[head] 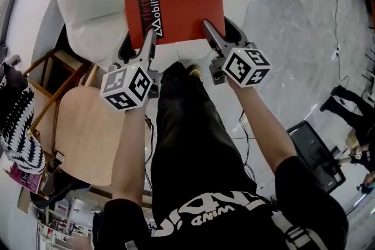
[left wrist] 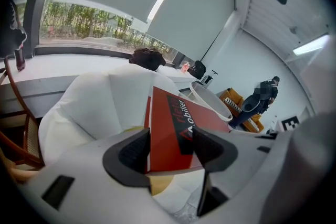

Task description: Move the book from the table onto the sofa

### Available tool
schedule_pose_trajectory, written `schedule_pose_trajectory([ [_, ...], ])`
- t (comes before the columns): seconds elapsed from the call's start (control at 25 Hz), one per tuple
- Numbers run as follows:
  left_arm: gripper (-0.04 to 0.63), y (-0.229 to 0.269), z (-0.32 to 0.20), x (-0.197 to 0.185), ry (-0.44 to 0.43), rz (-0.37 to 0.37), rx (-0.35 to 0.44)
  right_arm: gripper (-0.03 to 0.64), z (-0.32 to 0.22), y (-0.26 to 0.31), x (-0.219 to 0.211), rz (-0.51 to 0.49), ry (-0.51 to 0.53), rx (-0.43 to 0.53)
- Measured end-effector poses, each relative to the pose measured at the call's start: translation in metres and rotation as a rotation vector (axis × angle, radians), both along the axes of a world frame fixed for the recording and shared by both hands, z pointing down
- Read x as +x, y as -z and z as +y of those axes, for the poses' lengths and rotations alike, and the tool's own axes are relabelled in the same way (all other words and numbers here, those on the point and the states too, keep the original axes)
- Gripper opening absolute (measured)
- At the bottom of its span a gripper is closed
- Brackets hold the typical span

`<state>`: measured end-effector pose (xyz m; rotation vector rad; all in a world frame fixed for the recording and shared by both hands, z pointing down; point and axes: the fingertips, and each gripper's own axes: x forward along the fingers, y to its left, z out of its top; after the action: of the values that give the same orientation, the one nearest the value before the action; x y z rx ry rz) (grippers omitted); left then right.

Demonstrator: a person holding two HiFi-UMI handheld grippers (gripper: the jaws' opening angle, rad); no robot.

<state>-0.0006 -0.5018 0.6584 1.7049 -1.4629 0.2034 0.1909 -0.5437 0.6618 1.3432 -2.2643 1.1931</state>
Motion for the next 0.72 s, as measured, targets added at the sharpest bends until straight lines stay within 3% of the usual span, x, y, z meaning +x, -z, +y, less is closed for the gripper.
schedule_pose_trajectory([
  [0.72,0.264,-0.116,-0.002,-0.014,0.035,0.001,-0.060,0.259,-0.007,-0.118,-0.015,0.002,0.024,-0.055],
])
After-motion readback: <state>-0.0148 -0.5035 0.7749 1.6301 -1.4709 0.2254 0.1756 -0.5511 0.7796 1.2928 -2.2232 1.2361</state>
